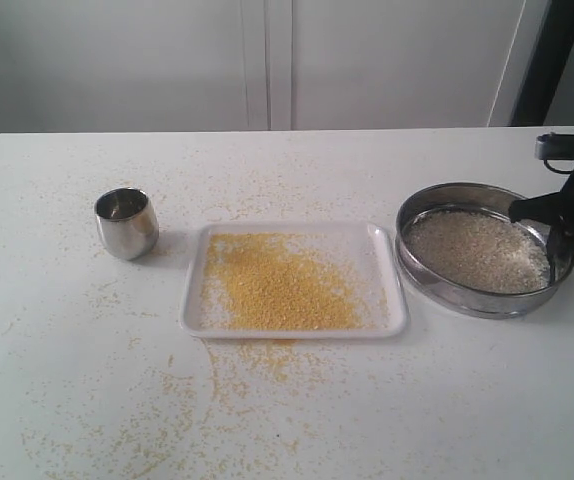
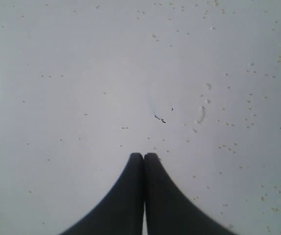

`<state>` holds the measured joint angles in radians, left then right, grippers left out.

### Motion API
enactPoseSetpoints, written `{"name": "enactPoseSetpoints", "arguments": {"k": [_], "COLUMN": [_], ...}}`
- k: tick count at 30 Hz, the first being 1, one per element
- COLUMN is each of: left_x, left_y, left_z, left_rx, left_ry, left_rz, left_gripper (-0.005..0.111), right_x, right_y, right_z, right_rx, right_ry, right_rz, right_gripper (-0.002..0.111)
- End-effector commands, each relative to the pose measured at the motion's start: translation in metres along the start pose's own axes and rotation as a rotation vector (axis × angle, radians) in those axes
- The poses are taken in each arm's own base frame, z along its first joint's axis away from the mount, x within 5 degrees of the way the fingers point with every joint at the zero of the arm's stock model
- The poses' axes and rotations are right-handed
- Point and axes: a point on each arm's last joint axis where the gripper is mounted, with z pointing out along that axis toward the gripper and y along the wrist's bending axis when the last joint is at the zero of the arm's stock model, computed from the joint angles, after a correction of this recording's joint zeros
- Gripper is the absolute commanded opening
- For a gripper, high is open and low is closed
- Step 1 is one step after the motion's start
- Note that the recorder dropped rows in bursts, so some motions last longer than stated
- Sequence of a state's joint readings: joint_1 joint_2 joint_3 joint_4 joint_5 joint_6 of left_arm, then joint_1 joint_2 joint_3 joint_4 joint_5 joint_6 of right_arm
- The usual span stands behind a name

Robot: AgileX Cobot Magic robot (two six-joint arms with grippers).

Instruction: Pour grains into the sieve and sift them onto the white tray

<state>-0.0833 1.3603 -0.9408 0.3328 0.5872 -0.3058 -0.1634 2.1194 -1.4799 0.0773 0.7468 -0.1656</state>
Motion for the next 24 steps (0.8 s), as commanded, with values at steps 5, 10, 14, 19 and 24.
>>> {"name": "enactPoseSetpoints", "arguments": {"k": [5, 10, 14, 19, 24], "left_x": [0.002, 0.002, 0.002, 0.002, 0.002], "left_y": [0.001, 0.001, 0.001, 0.001, 0.001], "left_z": [-0.003, -0.003, -0.003, -0.003, -0.003], "left_rx": [-0.006, -0.006, -0.006, -0.006, -0.006], "left_ry": [0.001, 0.001, 0.001, 0.001, 0.001], "left_rz": [-0.005, -0.005, -0.005, -0.005, -0.005], "left_gripper": [0.000, 0.000, 0.000, 0.000, 0.000], "right_x": [0.001, -0.001, 0.005, 0.015, 0.029], "right_y": [-0.002, 0.001, 0.011, 0.038, 0.052], "right_z": [-0.019, -0.068, -0.106, -0.126, -0.137], "right_rx": [0.008, 0.008, -0.004, -0.058, -0.068], "right_ry": [-0.003, -0.063, -0.073, -0.045, -0.055], "right_rz": [-0.026, -0.027, -0.065, -0.162, -0.149], "right_gripper": [0.046, 0.039, 0.013, 0.000, 0.000]}}
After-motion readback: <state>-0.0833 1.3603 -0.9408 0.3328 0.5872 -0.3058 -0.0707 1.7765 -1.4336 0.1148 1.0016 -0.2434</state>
